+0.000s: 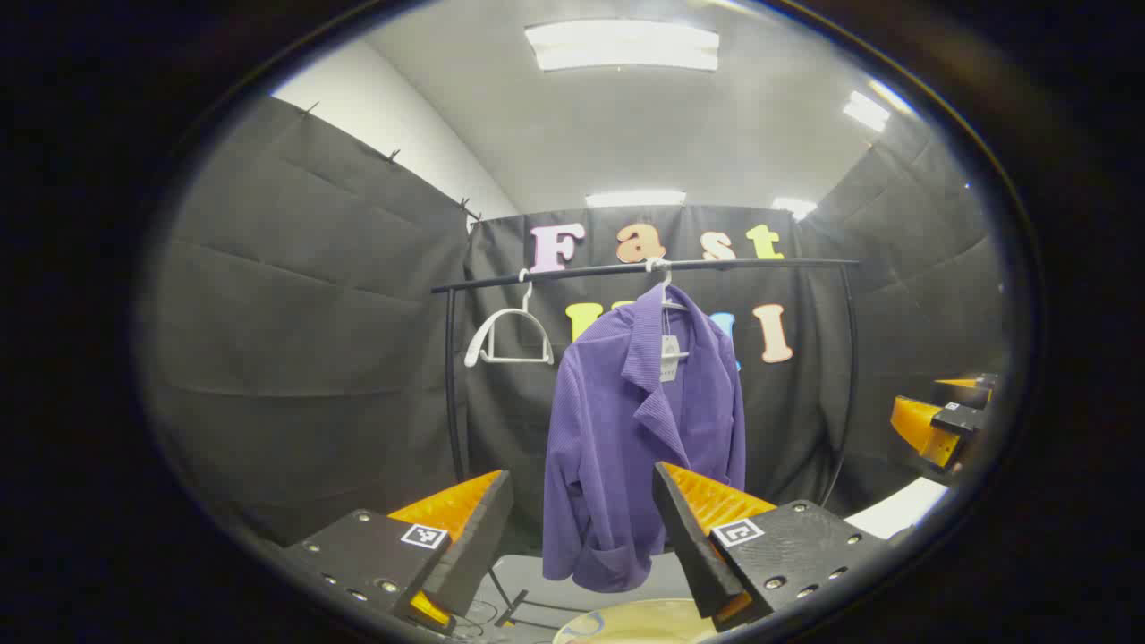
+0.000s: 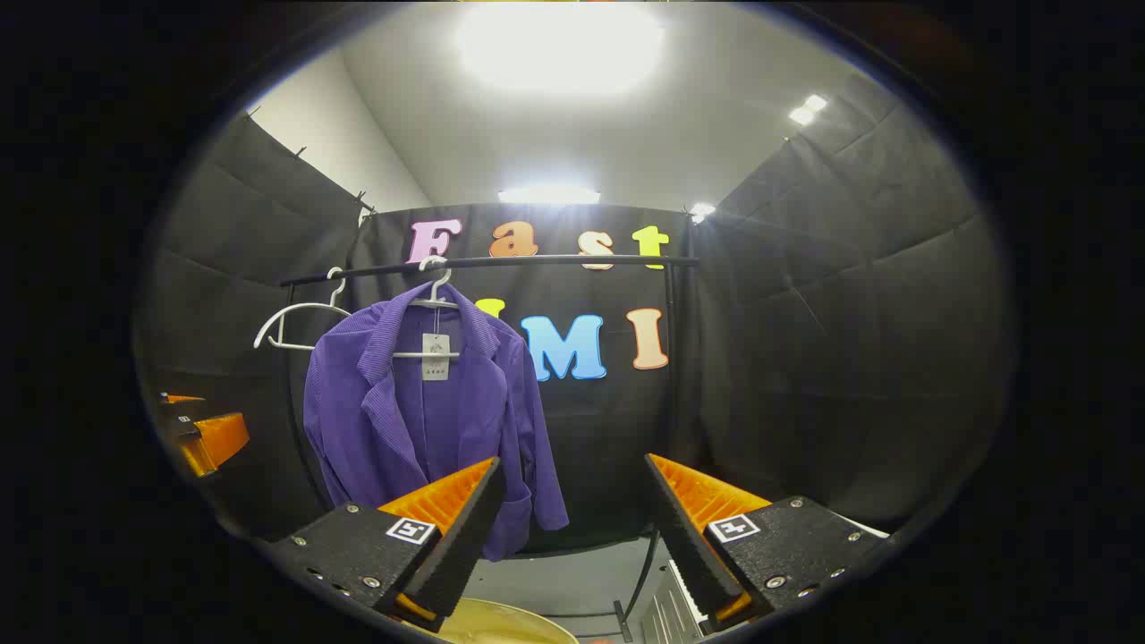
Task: Grasp the clothes on the hanger with both hands and then place them into the laundry hamper below.
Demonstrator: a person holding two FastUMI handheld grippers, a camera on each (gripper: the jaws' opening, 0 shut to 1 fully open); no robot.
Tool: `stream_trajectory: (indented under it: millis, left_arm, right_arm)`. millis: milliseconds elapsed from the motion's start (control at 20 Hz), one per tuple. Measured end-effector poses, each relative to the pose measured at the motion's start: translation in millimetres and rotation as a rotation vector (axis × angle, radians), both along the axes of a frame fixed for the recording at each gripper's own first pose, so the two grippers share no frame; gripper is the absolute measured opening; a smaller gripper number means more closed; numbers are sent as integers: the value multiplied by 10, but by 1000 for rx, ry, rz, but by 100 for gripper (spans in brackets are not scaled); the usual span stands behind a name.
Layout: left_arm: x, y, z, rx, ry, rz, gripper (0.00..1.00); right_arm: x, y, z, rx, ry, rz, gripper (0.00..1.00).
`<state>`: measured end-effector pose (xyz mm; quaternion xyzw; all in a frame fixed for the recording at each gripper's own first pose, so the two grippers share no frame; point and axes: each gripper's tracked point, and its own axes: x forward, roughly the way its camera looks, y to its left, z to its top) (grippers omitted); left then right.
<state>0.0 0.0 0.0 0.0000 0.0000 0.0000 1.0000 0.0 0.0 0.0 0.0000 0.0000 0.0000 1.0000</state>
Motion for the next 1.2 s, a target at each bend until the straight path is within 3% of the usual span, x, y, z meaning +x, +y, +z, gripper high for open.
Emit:
stream_trajectory:
  millis: [250, 550, 750, 800, 1150, 1200]
  left_arm:
    - [4, 67, 33, 16, -10, 3, 97]
    - [47, 121, 36, 6, -4, 13, 84]
    - [73, 167, -18, -8, 9, 16, 85]
    - [93, 167, 2, -22, 9, 13, 91]
    - [361, 221, 434, -29, -76, 13, 91]
    - [418, 192, 478, -32, -80, 8, 84]
  right_arm:
    - [-12, 24, 76, -5, -13, -9, 95]
    - [25, 91, 80, -8, -5, -2, 95]
    - [56, 234, 126, -5, -13, 24, 94]
    - [65, 273, 157, 2, -13, 33, 95]
    - [295, 491, 583, 13, -96, 78, 94]
    - [357, 514, 654, 20, -107, 85, 95]
